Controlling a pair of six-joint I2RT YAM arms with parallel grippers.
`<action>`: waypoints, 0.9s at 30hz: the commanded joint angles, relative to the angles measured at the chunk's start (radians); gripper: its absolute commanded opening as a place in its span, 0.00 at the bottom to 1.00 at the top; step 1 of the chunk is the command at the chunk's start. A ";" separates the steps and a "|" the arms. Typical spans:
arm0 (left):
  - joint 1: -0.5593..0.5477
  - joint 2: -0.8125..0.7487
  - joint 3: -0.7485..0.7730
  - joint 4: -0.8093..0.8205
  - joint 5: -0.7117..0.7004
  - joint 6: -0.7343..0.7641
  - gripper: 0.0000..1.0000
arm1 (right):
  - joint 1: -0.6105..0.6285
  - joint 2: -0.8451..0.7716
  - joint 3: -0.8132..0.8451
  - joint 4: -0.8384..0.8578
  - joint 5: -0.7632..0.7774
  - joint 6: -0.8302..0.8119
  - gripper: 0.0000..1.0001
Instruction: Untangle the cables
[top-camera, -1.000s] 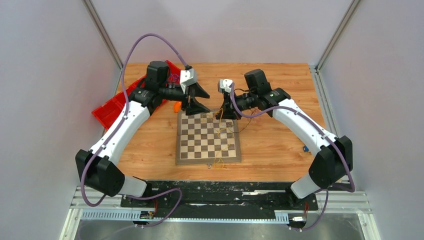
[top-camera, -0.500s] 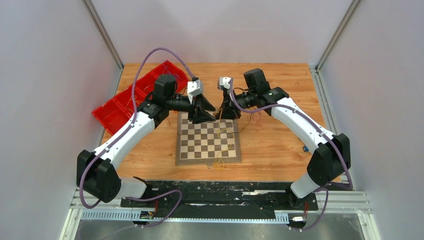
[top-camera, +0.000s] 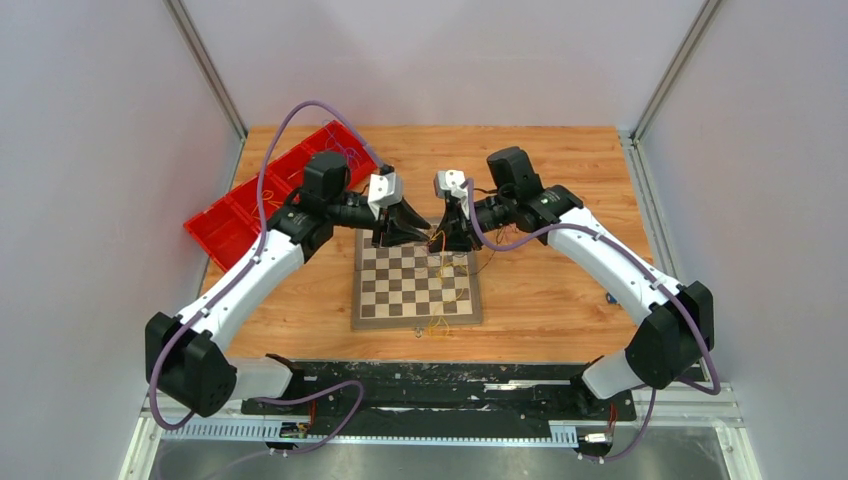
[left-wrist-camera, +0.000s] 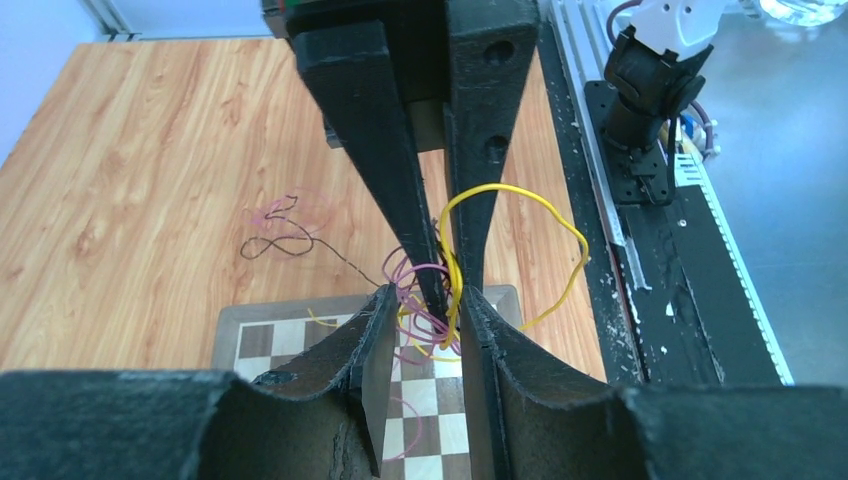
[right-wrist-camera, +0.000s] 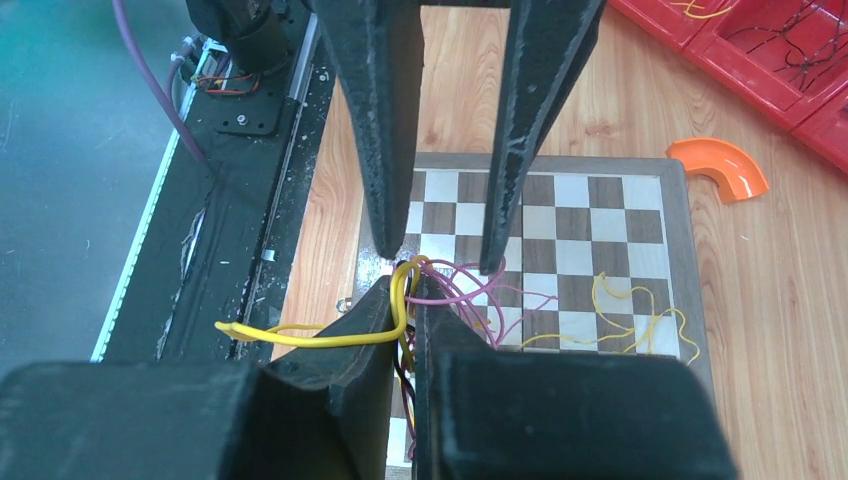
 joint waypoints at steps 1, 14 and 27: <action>-0.023 0.017 0.032 -0.056 0.034 0.111 0.38 | 0.003 -0.025 0.013 0.033 -0.035 -0.007 0.11; -0.036 -0.001 0.021 -0.066 -0.020 0.125 0.00 | -0.020 -0.059 -0.025 0.025 0.032 0.002 0.17; 0.110 -0.058 -0.004 0.273 0.011 -0.375 0.00 | -0.139 -0.018 -0.120 0.005 0.118 0.043 0.00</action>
